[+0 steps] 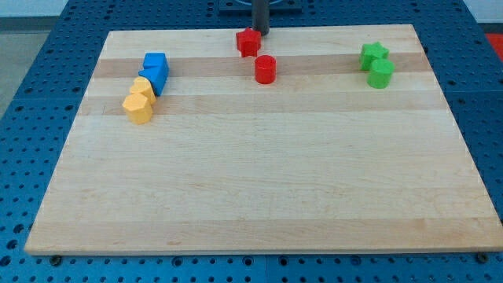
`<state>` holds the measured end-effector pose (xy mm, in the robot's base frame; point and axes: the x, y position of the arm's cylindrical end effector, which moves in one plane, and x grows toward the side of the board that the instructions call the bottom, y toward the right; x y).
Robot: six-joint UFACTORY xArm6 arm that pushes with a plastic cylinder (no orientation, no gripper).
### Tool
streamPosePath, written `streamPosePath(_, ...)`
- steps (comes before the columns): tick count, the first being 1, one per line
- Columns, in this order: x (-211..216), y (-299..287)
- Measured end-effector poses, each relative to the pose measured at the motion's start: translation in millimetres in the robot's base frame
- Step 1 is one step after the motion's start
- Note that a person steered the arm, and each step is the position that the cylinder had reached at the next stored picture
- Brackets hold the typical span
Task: Move the red star closer to the red circle
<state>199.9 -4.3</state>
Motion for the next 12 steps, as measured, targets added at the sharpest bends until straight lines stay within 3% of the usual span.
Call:
streamPosePath(2, 25.5, -9.6)
streamPosePath(6, 24.9, -50.8)
streamPosePath(10, 76.5, -52.6)
streamPosePath(12, 72.7, -51.6)
